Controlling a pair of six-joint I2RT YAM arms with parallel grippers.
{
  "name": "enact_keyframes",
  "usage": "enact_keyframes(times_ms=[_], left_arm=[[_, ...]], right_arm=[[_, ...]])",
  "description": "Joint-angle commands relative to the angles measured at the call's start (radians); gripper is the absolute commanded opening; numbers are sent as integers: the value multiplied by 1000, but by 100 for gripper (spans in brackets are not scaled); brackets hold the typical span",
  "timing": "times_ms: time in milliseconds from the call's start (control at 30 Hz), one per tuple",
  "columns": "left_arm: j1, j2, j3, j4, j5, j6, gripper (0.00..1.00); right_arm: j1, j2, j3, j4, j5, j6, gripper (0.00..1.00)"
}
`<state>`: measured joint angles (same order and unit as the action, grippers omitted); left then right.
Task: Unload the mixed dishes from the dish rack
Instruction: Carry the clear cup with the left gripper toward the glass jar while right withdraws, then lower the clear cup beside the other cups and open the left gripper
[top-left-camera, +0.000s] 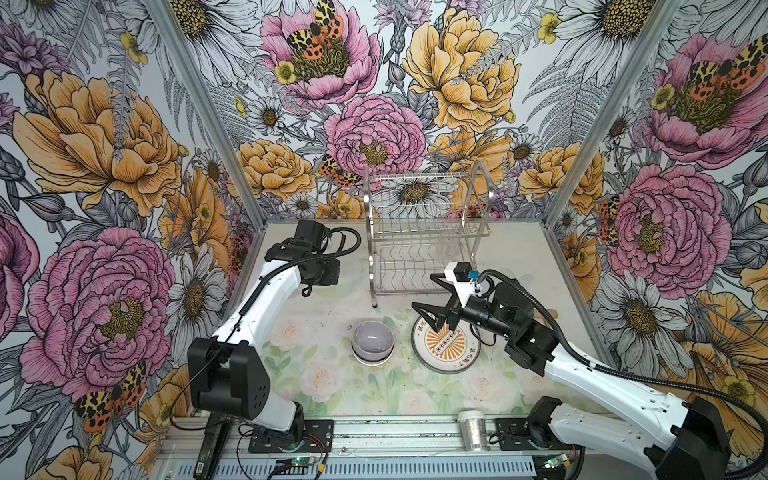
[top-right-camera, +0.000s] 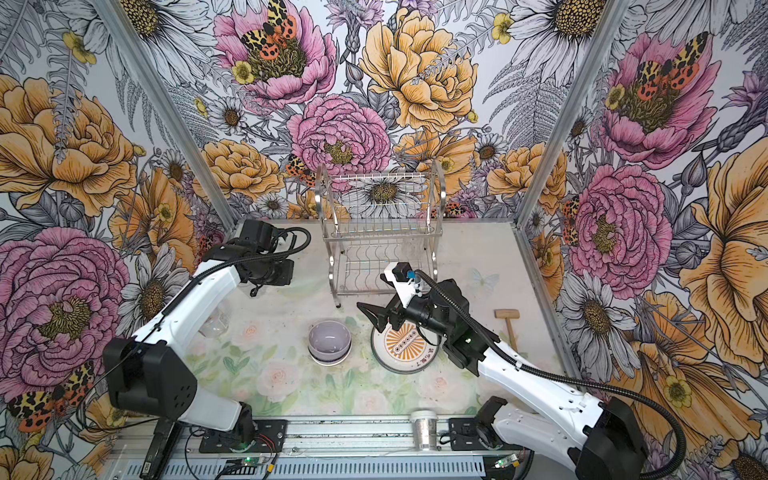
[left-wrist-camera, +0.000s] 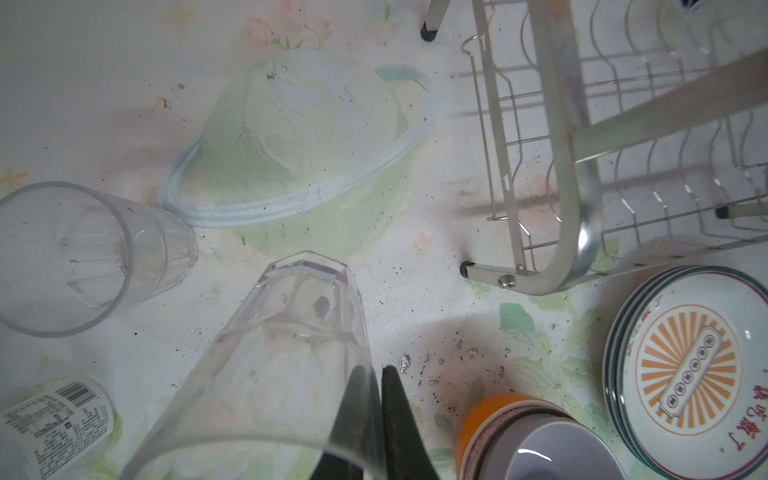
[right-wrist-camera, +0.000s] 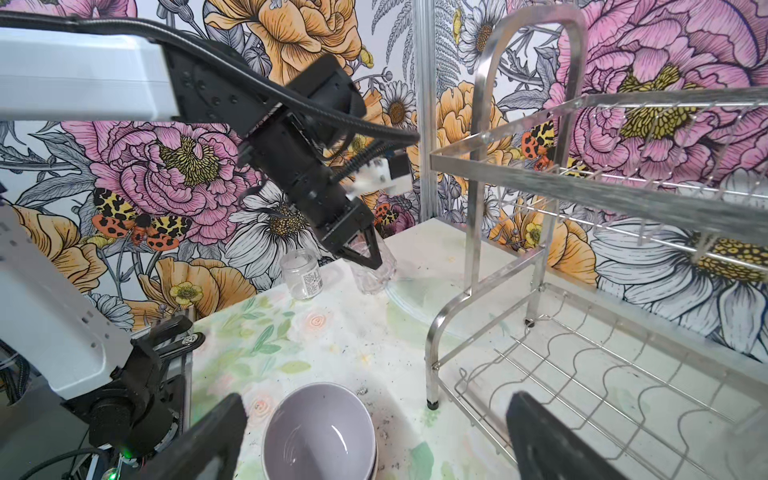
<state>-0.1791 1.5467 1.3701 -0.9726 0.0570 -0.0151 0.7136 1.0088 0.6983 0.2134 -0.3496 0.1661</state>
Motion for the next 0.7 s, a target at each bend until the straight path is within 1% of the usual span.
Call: enact_keyframes(times_ms=[0, 133, 267, 300, 367, 533, 667], left_arm=[[13, 79, 60, -31, -51, 43, 0], [29, 189, 140, -72, -98, 66, 0], [54, 264, 202, -93, -109, 84, 0], [57, 306, 214, -95, -113, 85, 0], [65, 346, 241, -106, -122, 81, 0], [67, 399, 258, -113, -139, 81, 0], [67, 426, 260, -113, -156, 82, 0]], right_arm=[[6, 4, 20, 16, -9, -17, 100], [7, -6, 21, -13, 8, -22, 100], [7, -18, 9, -21, 25, -31, 100], [7, -18, 9, -25, 28, -33, 100], [7, -14, 10, -32, 32, -37, 100], [9, -8, 15, -37, 37, -42, 100], [9, -12, 17, -21, 64, -41, 100]])
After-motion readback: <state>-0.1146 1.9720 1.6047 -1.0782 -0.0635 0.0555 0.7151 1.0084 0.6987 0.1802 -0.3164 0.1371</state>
